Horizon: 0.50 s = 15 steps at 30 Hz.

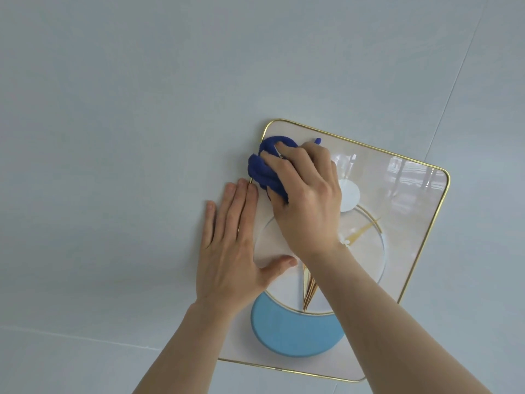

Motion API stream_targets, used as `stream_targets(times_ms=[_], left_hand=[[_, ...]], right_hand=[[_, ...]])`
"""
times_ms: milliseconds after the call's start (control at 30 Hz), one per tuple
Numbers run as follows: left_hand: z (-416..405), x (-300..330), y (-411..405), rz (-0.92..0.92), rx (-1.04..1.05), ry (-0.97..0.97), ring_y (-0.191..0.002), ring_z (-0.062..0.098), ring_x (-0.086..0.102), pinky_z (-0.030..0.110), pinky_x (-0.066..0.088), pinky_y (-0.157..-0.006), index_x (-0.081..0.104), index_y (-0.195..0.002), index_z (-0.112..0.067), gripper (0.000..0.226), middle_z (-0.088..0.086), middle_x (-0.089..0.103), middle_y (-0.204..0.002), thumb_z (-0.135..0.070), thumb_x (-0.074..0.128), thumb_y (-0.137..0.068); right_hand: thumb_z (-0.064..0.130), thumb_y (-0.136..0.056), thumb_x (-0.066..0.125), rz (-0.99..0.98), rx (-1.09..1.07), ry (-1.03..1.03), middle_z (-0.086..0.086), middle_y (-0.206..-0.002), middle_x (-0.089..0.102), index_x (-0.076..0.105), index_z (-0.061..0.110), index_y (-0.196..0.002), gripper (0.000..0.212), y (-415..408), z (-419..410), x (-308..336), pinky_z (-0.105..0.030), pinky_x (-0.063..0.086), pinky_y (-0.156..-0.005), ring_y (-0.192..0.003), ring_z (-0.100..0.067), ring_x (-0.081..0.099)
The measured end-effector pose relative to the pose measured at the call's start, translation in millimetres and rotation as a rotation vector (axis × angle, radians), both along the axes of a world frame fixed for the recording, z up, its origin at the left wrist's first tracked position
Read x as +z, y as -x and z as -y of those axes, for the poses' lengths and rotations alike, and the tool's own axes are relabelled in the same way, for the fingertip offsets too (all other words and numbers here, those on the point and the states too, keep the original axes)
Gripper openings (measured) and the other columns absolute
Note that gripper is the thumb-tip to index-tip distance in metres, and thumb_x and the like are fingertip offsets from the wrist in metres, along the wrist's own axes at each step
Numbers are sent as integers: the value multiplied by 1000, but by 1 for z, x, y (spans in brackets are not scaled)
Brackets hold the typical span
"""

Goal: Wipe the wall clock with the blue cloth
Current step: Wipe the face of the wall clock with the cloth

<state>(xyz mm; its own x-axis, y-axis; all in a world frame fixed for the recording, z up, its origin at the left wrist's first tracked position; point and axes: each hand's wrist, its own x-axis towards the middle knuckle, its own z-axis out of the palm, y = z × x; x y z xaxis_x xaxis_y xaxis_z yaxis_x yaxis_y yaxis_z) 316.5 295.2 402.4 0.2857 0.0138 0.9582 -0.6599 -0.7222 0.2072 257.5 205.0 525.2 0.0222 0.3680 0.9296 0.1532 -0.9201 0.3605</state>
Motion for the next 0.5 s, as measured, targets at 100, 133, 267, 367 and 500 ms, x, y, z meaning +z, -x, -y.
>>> stream_targets(times_ms=[100, 133, 267, 367, 500], left_hand=[[-2, 0, 2, -1, -36, 5, -166, 20, 8, 44, 2, -135, 2, -170, -17, 128, 3, 13, -178, -90, 54, -79], [-2, 0, 2, 3, -51, 11, -166, 20, 7, 43, 0, -135, 0, -169, -18, 126, 3, 12, -178, -90, 52, -79], [0, 0, 2, -9, -31, 18, -166, 19, 8, 46, 5, -135, 0, -169, -18, 128, 2, 12, -178, -92, 52, -78], [1, 0, 3, 0, -28, 25, -166, 19, 8, 47, 8, -135, 2, -169, -17, 127, 3, 13, -178, -93, 49, -79], [-1, 0, 3, 0, -46, 26, -166, 19, 8, 42, 0, -135, 2, -170, -17, 128, 4, 13, -178, -87, 58, -78]], right_hand=[[3, -88, 75, 22, -51, 12, -11, -108, 75, 77, 5, -108, 20, 8, 16, 0, -49, 55, -83, -100, -41, 65], [2, -87, 75, 37, -62, -6, -12, -108, 75, 77, 5, -108, 21, 10, 20, -1, -50, 55, -83, -100, -41, 64], [-5, -79, 73, 58, -65, -147, -13, -108, 73, 76, 5, -111, 33, 8, 19, -12, -46, 51, -87, -103, -36, 57], [-8, -81, 69, 8, -45, -91, -12, -111, 73, 75, 5, -113, 35, 12, 27, -32, -43, 49, -91, -106, -34, 56], [-6, -86, 61, -76, -88, 15, -10, -116, 74, 76, 8, -113, 34, 31, 59, -60, -46, 53, -89, -106, -35, 60]])
